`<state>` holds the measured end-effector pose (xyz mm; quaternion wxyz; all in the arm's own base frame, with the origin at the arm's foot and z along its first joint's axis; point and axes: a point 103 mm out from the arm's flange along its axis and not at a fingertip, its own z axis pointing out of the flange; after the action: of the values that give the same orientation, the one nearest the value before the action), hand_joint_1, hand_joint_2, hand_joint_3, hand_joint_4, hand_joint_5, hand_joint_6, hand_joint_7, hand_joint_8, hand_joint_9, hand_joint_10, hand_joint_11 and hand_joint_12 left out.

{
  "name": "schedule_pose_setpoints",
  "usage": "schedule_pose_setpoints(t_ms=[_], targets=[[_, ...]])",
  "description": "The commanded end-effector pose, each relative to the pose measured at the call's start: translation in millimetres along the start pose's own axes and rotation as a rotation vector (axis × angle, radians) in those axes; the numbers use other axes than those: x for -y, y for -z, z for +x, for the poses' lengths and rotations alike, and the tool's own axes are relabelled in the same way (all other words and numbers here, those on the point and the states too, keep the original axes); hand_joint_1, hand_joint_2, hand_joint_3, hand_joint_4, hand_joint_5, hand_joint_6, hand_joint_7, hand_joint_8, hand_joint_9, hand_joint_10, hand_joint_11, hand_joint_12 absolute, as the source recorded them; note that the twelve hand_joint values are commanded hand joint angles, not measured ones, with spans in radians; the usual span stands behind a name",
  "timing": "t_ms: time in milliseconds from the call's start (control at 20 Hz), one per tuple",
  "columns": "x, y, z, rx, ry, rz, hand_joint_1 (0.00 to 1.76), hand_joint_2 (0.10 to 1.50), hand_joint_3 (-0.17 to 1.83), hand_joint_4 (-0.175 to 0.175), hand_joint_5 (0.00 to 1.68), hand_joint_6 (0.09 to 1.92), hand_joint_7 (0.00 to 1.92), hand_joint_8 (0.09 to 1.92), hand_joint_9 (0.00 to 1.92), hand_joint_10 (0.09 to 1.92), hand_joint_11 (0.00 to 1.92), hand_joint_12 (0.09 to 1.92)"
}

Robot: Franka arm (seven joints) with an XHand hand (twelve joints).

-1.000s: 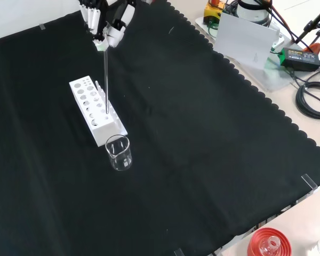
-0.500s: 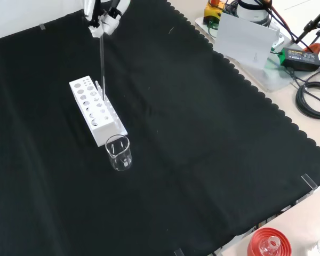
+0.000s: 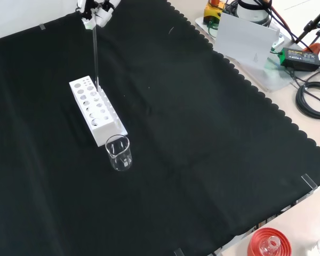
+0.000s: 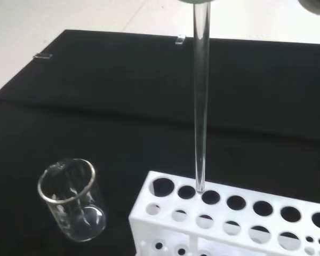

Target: Put the glass rod back on the white test tube rack.

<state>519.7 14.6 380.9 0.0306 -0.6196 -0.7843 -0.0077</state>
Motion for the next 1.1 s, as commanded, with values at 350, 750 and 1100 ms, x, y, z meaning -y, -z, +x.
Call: schedule_pose_setpoints(t_ms=[350,750,1100], targets=[[-2,-11,-16,0.001,-0.019,0.024,1.31,1.05,-0.03,-0.175,1.08,0.58,1.26,0.83,1.71,0.45,1.56,0.69],[-8,-24,-18,-0.001,-0.016,0.038,1.31,1.05,-0.03,-0.175,1.09,0.58,1.26,0.82,1.71,0.45,1.56,0.69],[-13,-34,-22,-0.011,-0.016,0.053,1.31,1.05,-0.03,-0.175,1.09,0.58,1.26,0.82,1.72,0.44,1.56,0.69]])
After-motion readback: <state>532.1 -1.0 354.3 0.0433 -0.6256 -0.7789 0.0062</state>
